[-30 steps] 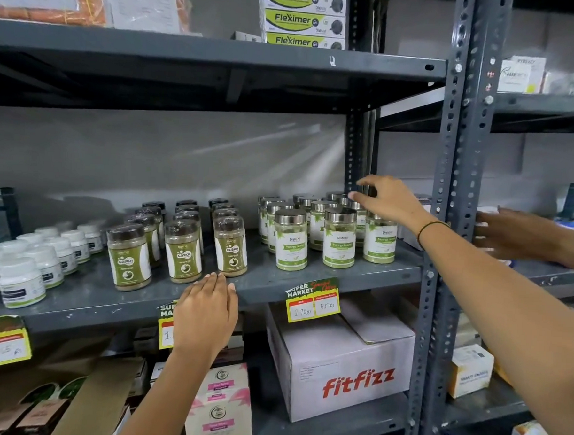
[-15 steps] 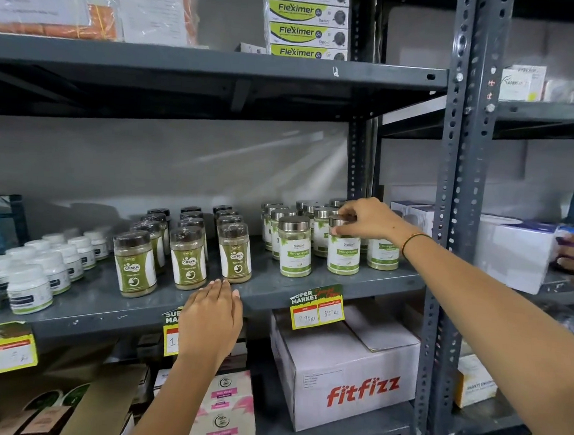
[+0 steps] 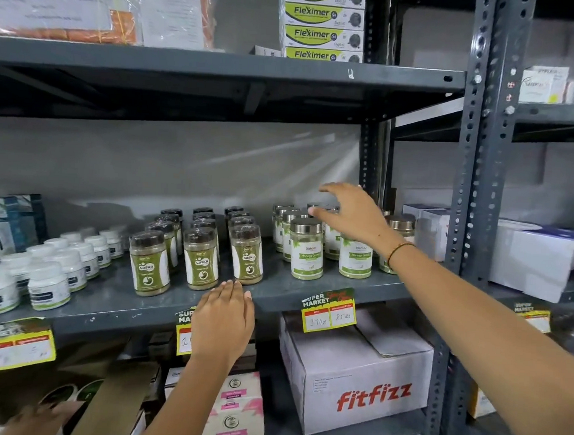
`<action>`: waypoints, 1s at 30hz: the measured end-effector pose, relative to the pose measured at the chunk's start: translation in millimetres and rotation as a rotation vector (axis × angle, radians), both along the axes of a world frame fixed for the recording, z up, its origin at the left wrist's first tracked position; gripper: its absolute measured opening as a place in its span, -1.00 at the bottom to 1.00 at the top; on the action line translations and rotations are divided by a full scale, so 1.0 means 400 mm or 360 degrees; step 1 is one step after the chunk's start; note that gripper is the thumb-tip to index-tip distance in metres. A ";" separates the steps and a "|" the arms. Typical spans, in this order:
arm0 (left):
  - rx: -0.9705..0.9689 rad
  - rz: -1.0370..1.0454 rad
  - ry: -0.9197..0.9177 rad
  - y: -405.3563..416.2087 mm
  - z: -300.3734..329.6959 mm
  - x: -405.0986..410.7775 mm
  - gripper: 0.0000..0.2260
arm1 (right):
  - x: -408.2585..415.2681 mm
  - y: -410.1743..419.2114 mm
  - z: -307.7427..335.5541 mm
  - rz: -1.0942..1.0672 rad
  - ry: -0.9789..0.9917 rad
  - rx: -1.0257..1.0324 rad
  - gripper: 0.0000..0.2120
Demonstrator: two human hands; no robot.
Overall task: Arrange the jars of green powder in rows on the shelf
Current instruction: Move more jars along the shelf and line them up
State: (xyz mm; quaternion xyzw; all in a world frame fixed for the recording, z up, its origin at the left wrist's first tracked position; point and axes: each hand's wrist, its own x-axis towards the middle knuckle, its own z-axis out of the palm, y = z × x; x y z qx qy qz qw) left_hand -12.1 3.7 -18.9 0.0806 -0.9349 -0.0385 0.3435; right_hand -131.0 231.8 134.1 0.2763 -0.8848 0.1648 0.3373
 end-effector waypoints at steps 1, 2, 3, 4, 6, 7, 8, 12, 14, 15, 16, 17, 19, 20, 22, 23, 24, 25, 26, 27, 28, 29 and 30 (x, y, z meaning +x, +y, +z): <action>-0.0003 -0.0001 -0.0003 -0.001 0.000 -0.001 -0.58 | 0.012 -0.036 0.001 0.0081 0.0015 -0.0011 -0.34; -0.0006 -0.0002 -0.0002 -0.001 0.000 -0.002 -0.57 | 0.023 -0.074 0.000 0.0163 0.0003 -0.0002 -0.36; -0.0008 -0.0001 0.0000 -0.002 -0.001 -0.002 -0.57 | 0.033 -0.113 -0.004 0.0238 -0.0025 0.0030 -0.37; -0.0006 0.0002 0.0002 -0.003 -0.001 -0.003 -0.57 | 0.043 -0.150 -0.008 0.0296 -0.0063 0.0079 -0.38; 0.0000 0.0001 0.0016 -0.002 -0.002 -0.003 -0.59 | 0.055 -0.218 -0.021 0.0371 -0.0153 0.0194 -0.37; -0.0001 -0.0002 0.0023 -0.002 -0.002 -0.002 -0.59 | 0.058 -0.246 -0.028 0.0394 -0.0197 0.0254 -0.36; -0.0005 -0.0006 0.0020 -0.002 -0.001 -0.002 -0.59 | 0.059 -0.270 -0.034 0.0404 -0.0241 0.0308 -0.34; -0.0016 -0.0019 -0.0002 -0.005 0.001 -0.002 -0.55 | 0.052 -0.325 -0.047 0.0340 -0.0390 0.0370 -0.30; -0.0017 -0.0037 0.0007 -0.006 0.001 -0.001 -0.56 | 0.049 -0.329 -0.049 0.0325 -0.0426 0.0331 -0.32; -0.0020 -0.0041 0.0012 -0.006 0.001 -0.001 -0.56 | 0.048 -0.328 -0.048 0.0322 -0.0431 0.0310 -0.33; -0.0023 -0.0041 0.0011 -0.006 0.001 0.000 -0.56 | 0.048 -0.327 -0.047 0.0321 -0.0435 0.0282 -0.34; -0.0026 -0.0041 0.0013 -0.005 0.001 0.000 -0.56 | 0.048 -0.324 -0.046 0.0320 -0.0439 0.0258 -0.35; -0.0021 -0.0049 0.0019 -0.004 0.000 0.001 -0.56 | 0.049 -0.320 -0.042 0.0308 -0.0446 0.0244 -0.34; -0.0019 -0.0053 0.0016 -0.004 0.001 0.001 -0.56 | 0.049 -0.318 -0.041 0.0303 -0.0446 0.0238 -0.34; -0.0028 -0.0050 0.0008 -0.004 0.000 -0.001 -0.56 | 0.052 -0.314 -0.039 0.0299 -0.0443 0.0229 -0.34; -0.0032 -0.0043 -0.0001 -0.005 0.000 -0.002 -0.55 | 0.052 -0.312 -0.039 0.0297 -0.0440 0.0223 -0.34; -0.0031 -0.0040 -0.0007 -0.005 0.000 -0.004 -0.55 | 0.053 -0.310 -0.041 0.0296 -0.0435 0.0217 -0.34; -0.0040 -0.0031 -0.0006 -0.006 -0.001 -0.004 -0.54 | 0.054 -0.310 -0.043 0.0296 -0.0432 0.0213 -0.34; -0.0039 -0.0030 -0.0001 -0.006 0.000 -0.005 -0.54 | 0.056 -0.309 -0.045 0.0292 -0.0432 0.0208 -0.34; -0.0043 -0.0034 0.0002 -0.007 -0.001 -0.006 -0.54 | 0.056 -0.309 -0.047 0.0295 -0.0437 0.0206 -0.34; -0.0052 -0.0038 0.0005 -0.006 0.000 -0.004 -0.54 | 0.059 -0.310 -0.048 0.0297 -0.0447 0.0199 -0.34; -0.0054 -0.0041 0.0006 -0.006 0.000 -0.004 -0.54 | 0.060 -0.310 -0.049 0.0299 -0.0450 0.0197 -0.34; -0.0050 -0.0041 0.0003 -0.007 0.001 -0.004 -0.54 | 0.064 -0.311 -0.049 0.0297 -0.0449 0.0196 -0.33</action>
